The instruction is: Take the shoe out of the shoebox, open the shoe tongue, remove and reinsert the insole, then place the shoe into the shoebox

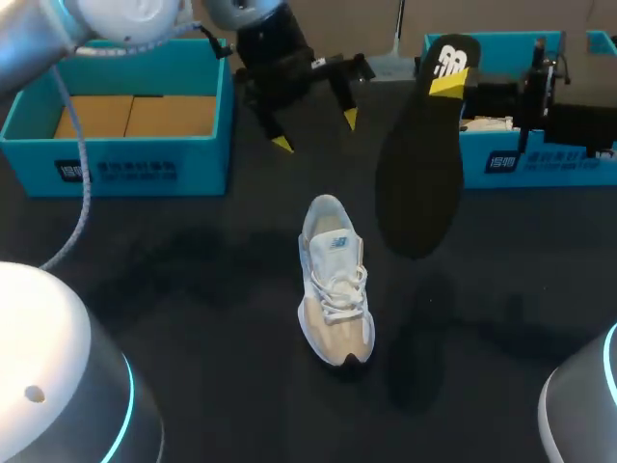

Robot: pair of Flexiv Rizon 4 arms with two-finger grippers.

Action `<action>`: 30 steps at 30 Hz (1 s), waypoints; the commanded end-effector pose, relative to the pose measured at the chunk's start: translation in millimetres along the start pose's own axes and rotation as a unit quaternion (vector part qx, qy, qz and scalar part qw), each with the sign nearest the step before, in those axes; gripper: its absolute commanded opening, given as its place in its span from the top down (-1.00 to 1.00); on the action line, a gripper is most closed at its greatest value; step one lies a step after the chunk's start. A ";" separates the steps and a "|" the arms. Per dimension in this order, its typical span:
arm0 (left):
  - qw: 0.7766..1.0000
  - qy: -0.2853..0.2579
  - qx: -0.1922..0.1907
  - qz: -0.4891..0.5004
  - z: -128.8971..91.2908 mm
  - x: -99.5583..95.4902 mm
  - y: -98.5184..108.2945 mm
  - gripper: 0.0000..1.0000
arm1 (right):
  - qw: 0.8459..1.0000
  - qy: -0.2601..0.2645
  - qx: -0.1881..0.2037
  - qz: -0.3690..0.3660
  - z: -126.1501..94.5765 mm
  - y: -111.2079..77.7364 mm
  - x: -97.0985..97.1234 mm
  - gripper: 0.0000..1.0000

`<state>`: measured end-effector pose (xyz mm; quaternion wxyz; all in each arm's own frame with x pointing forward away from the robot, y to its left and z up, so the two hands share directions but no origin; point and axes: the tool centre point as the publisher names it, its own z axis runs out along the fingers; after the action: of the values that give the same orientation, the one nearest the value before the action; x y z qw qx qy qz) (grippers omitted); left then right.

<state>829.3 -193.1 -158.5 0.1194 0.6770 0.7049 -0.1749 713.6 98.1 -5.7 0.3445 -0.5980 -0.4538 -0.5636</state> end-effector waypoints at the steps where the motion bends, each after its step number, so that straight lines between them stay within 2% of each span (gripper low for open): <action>1: 0.994 -0.110 -0.004 0.008 -4.3 7.7 -7.9 -1.00 | 0.999 -0.007 -0.010 0.035 20.9 15.2 -8.6 1.00; 3: 0.993 -0.121 -0.007 0.011 -7.7 8.0 -10.2 -1.00 | 0.994 -0.031 -0.030 0.099 20.9 21.1 -18.8 1.00; 11: 0.987 -0.159 -0.012 0.035 -20.9 6.0 -15.8 -1.00 | 0.994 -0.031 -0.030 0.099 20.9 21.1 -18.8 1.00; 18: 0.976 -0.211 -0.014 0.047 -30.3 4.2 -29.4 -1.00 | 0.994 -0.031 -0.030 0.099 20.9 21.1 -18.8 1.00; 21: 0.977 -0.207 -0.006 0.041 -32.1 1.8 -33.3 -1.00 | 0.994 -0.031 -0.030 0.099 20.9 21.1 -18.8 1.00; 23: 0.981 -0.187 -0.002 0.059 -31.9 -0.6 -33.9 -1.00 | 0.993 -0.010 -0.042 0.107 25.7 25.5 -21.2 1.00; 30: 0.981 -0.187 -0.002 0.059 -31.9 -0.6 -33.9 -1.00 | 0.992 -0.014 -0.038 0.117 40.1 51.4 -29.6 1.00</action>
<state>796.7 -180.0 -126.3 0.2612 0.6715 0.6300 -0.2897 756.4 99.9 -30.4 0.3725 -0.6683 -0.3621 -0.5324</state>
